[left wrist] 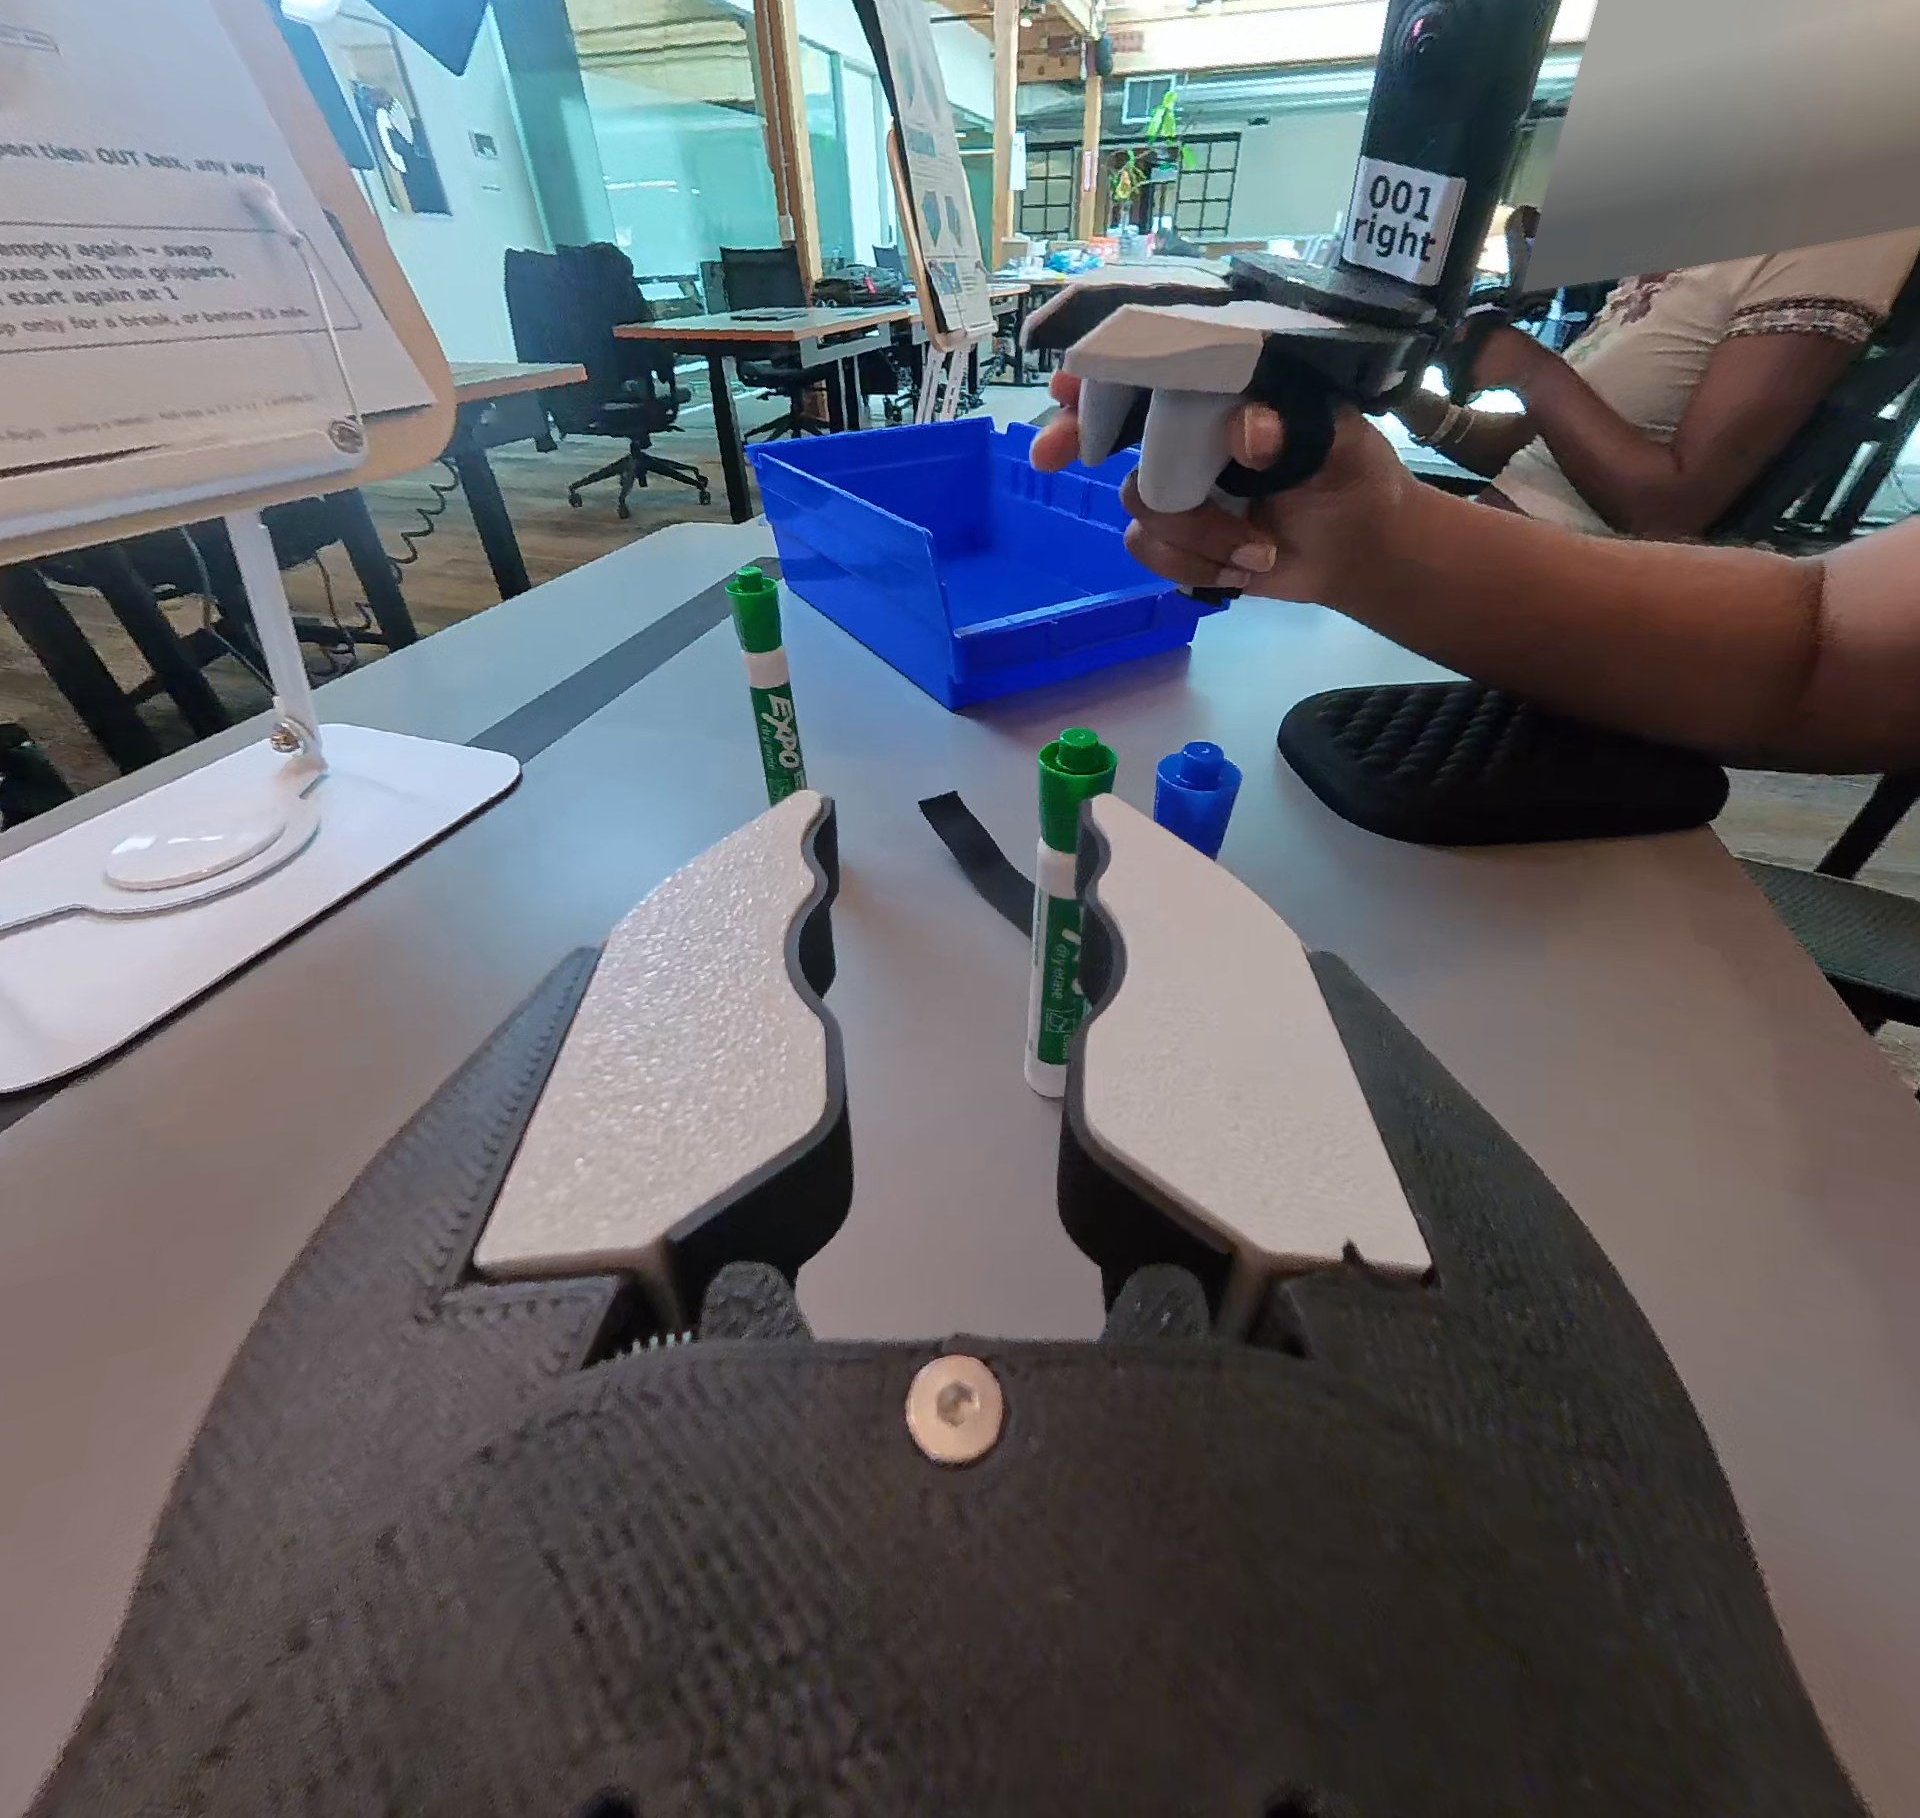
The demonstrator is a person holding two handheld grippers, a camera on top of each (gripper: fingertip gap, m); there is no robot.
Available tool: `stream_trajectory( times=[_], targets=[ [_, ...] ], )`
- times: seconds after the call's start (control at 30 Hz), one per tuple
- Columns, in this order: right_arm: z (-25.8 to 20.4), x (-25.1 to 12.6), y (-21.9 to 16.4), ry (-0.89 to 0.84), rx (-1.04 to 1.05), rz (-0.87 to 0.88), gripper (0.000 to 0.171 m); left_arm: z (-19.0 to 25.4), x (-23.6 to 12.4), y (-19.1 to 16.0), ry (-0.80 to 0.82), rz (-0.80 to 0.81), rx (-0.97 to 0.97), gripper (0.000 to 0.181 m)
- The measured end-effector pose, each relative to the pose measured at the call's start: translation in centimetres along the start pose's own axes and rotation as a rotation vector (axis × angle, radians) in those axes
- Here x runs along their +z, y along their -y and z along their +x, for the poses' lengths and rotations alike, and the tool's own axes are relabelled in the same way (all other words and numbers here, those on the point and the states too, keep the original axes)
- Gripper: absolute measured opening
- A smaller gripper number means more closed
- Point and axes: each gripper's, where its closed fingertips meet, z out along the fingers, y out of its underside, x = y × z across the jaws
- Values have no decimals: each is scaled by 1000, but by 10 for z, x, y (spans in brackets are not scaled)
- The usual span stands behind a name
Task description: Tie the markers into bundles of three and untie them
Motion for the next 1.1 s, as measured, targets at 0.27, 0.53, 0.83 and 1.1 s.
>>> stream_trajectory(
  times=[0.27, 0.53, 0.83, 1.1],
  targets=[
    [-12, 12, -27, 60, 23, -74, 26, 16, 8, -10, -76, -47, 32, 56],
    [-14, 12, -30, 75, -17, -84, 25, 30, 21, -34, -130, -162, 42, 68],
    [-15, 14, -33, 87, 32, -92, 21, 40, 38, -68, -113, -347, 56, 78],
    [-20, 18, -43, 115, 52, -137, 19, 55, 75, -78, -179, -362, 71, 81]
  ],
)
